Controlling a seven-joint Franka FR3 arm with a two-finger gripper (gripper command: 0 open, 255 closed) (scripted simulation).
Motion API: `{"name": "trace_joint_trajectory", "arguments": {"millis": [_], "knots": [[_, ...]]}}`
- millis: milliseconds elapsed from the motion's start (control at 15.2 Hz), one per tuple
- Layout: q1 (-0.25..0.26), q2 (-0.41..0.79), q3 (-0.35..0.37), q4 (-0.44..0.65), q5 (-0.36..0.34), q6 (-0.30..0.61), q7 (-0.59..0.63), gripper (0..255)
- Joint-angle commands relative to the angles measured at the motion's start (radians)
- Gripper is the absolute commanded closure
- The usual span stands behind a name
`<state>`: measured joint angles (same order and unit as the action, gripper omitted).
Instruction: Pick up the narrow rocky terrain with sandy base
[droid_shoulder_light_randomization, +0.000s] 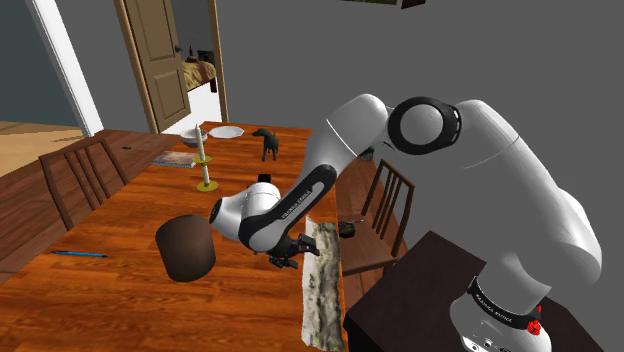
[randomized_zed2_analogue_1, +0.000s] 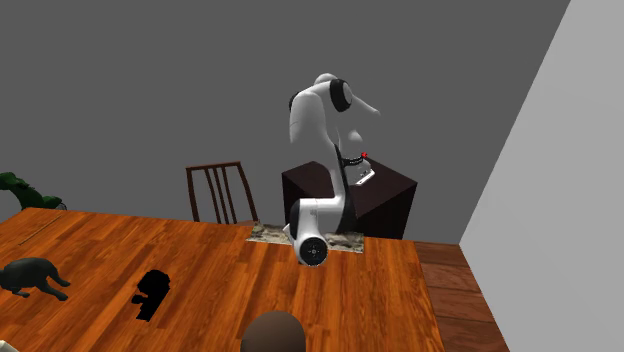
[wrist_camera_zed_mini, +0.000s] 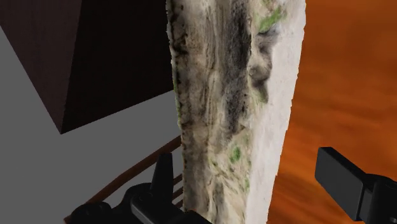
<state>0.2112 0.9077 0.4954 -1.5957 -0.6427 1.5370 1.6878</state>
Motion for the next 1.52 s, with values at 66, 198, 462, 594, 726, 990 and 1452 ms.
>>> {"name": "trace_joint_trajectory", "arguments": {"millis": [66, 198, 462, 594, 726, 990, 1452], "knots": [[0.01, 0.036, -0.012, 0.022, -0.01, 0.012, 0.008, 0], [0.015, 0.058, -0.018, 0.032, -0.016, 0.022, 0.011, 0], [0.017, 0.063, -0.019, 0.033, -0.018, 0.025, 0.013, 255], [0.017, 0.063, -0.019, 0.033, -0.018, 0.026, 0.013, 255], [0.017, 0.062, -0.019, 0.033, -0.018, 0.026, 0.014, 255], [0.017, 0.064, -0.02, 0.036, -0.018, 0.025, 0.012, 255], [0.0, -0.011, 0.003, 0.002, 0.005, -0.014, -0.002, 255]]}}
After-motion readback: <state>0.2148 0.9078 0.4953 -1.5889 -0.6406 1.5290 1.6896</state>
